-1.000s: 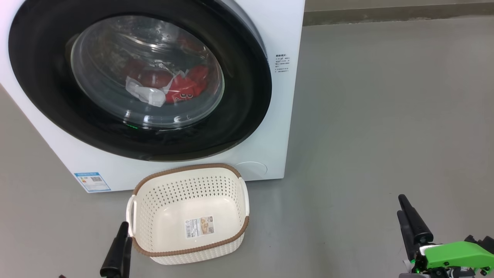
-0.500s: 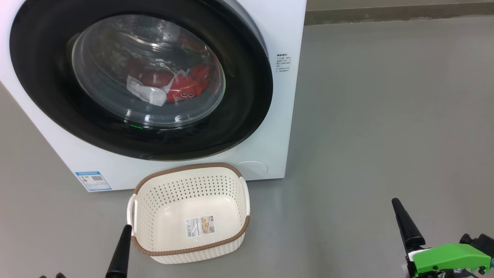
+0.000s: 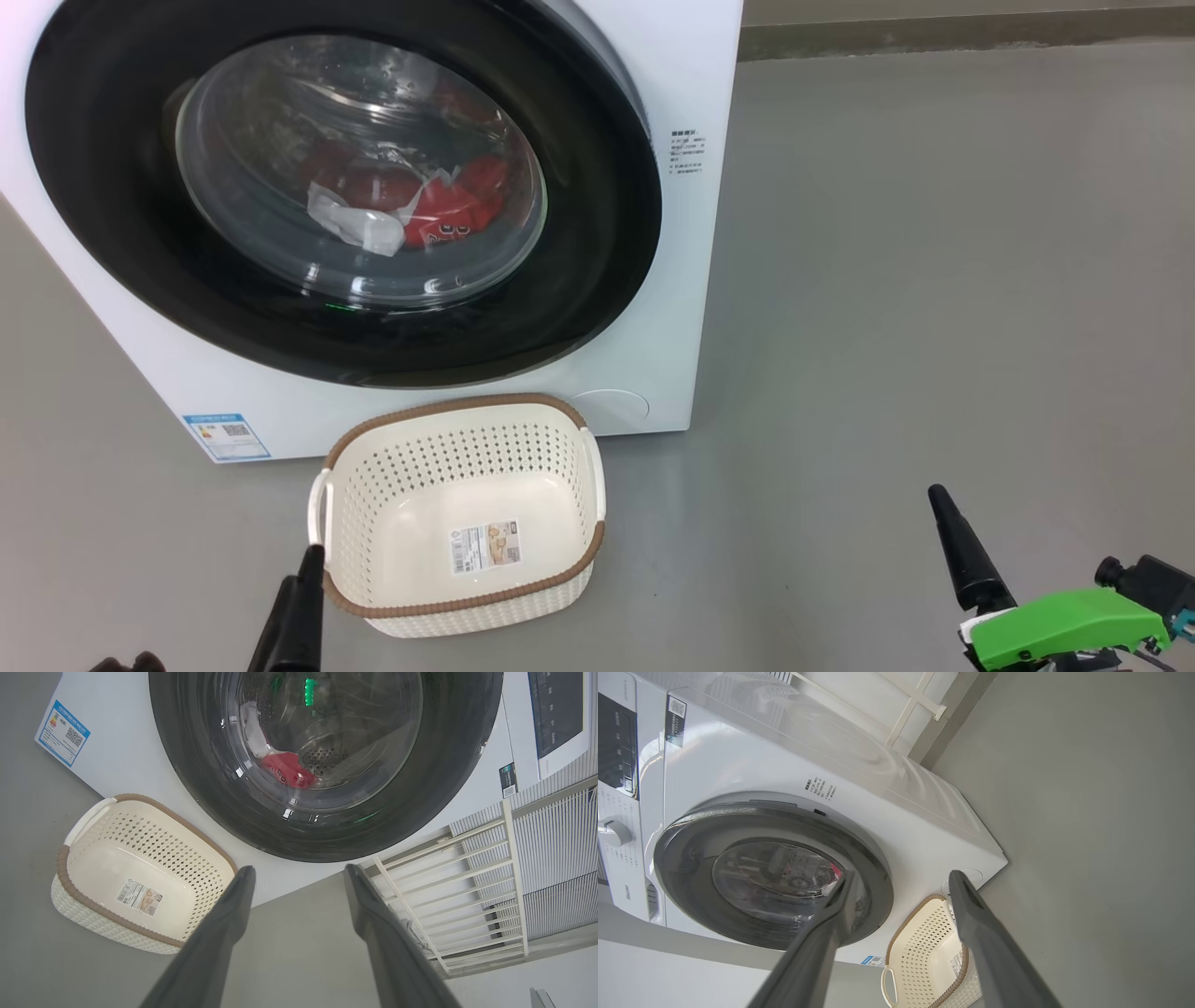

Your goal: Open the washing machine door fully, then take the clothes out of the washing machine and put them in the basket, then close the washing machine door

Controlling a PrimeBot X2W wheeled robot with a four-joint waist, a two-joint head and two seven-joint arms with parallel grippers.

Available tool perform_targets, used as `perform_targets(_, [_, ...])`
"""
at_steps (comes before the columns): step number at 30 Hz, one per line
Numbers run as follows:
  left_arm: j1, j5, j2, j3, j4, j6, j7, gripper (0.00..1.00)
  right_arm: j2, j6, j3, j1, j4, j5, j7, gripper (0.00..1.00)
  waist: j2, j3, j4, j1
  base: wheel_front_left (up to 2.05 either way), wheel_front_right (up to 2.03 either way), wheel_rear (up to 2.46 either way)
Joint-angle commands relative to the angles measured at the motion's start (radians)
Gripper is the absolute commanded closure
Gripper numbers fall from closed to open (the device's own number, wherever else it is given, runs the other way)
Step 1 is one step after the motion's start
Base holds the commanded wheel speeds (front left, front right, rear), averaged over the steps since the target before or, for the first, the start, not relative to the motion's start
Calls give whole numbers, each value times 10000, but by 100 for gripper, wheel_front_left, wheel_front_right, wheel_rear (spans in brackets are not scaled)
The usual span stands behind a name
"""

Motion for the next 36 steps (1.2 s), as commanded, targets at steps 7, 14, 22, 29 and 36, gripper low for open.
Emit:
perform_targets(7, [-11, 1106, 117, 52, -484, 0, -320, 0, -244, 2, 273, -120, -208, -1054, -298, 0, 0, 14, -17, -1, 0, 0, 0])
perform_targets(14, [74, 2024, 166, -19, -663, 0, -527, 0, -287, 2, 420, -90, -218, -1793, -503, 0, 0, 39, -26, -1, 0, 0, 0])
perform_targets(22, [144, 3125, 195, 4, -795, 0, -766, 0, -355, 2, 554, -43, -241, -2632, -740, 0, 0, 49, -45, -1, 0, 0, 0])
perform_targets(29, [187, 4046, 211, 29, -902, 54, -944, 0, -381, 2, 670, -17, -254, -3211, -917, 0, 0, 67, -64, -1, 0, 0, 0])
perform_targets(36, [191, 5009, 311, 47, -1044, 60, -1152, 0, -438, 3, 808, -29, -289, -3896, -1123, 0, 0, 126, -91, -1, 0, 0, 0])
